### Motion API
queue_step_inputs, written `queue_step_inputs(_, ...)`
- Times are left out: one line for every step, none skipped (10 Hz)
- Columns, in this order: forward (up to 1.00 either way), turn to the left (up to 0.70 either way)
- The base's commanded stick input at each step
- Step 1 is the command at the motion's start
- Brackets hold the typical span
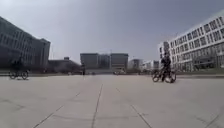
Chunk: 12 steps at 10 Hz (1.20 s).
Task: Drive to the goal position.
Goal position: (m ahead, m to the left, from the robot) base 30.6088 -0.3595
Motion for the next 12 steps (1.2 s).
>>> queue_step_inputs(0.85, 0.0)
queue_step_inputs(0.85, 0.0)
queue_step_inputs(0.85, 0.0)
queue_step_inputs(0.85, 0.0)
queue_step_inputs(0.85, 0.0)
queue_step_inputs(0.85, 0.0)
queue_step_inputs(0.85, 0.0)
queue_step_inputs(0.85, 0.0)
queue_step_inputs(0.85, 0.0)
queue_step_inputs(0.85, 0.0)
queue_step_inputs(0.85, 0.0)
queue_step_inputs(0.85, 0.0)
